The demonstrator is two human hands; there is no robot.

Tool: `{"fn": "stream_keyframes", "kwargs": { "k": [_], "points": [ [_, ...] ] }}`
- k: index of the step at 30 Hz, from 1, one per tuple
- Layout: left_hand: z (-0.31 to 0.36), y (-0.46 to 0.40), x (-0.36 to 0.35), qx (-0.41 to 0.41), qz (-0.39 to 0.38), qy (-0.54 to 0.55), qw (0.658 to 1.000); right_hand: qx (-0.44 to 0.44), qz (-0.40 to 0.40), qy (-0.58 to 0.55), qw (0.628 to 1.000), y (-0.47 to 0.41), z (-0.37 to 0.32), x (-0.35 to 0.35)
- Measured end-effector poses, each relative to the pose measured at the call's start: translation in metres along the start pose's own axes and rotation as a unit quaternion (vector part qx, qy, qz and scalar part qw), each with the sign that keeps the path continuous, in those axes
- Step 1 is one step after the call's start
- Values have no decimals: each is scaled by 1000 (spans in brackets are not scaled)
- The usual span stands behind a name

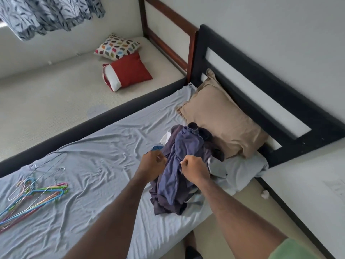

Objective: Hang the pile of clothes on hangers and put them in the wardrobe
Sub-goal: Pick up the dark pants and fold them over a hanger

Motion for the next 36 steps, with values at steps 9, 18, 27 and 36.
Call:
{"fn": "stream_keyframes", "kwargs": {
  "k": [9, 18, 27, 36],
  "points": [
    [11, -113, -46, 66, -22, 21, 997, -5, -16, 6, 1000, -171, 52, 1],
    [0, -160, -94, 86, -80, 37, 992, -110, -81, 22, 990, -298, 110, -34],
    [-24, -152, -82, 107, -86, 65, 988, -30, 82, -65, 994, -258, 92, -18],
    [-14, -86, -101, 167, -134, 311, 926, 134, -73, -422, 894, -49, -1, -55]
  ]
}}
Point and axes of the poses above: each hand's wrist, its own y-axis away from the middle knuckle, its own x-axis out of the back of the hand, z = x × y, the point moved 10 cm from there along -y, towards the middle knuckle, and after that the axes turned 2 degrees about -y, right-handed, at the moved point
